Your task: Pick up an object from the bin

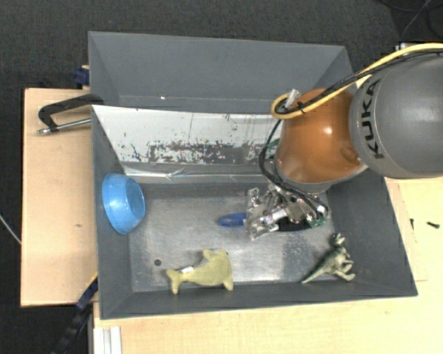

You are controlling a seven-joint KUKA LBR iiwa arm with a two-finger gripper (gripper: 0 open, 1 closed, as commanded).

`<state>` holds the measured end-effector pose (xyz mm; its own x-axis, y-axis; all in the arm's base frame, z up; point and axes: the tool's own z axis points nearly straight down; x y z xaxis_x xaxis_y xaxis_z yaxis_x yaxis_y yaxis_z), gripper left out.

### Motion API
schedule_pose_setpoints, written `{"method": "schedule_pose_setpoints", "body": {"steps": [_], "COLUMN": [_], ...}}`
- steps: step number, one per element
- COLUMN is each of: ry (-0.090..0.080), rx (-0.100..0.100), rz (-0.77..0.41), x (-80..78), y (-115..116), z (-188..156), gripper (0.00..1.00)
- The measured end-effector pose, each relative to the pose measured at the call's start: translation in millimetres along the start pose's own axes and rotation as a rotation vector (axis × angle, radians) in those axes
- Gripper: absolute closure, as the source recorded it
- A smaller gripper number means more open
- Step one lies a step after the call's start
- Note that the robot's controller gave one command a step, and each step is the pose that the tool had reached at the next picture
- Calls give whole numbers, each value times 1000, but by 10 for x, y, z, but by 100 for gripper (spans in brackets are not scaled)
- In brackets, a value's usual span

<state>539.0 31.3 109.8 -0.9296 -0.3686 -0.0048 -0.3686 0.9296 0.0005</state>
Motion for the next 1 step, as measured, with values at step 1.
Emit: {"method": "schedule_pose_setpoints", "body": {"steps": [1], "ry": [0], "rx": [0], "rz": [0], "x": [0], "y": [0], "z": [0], "gripper": [0]}}
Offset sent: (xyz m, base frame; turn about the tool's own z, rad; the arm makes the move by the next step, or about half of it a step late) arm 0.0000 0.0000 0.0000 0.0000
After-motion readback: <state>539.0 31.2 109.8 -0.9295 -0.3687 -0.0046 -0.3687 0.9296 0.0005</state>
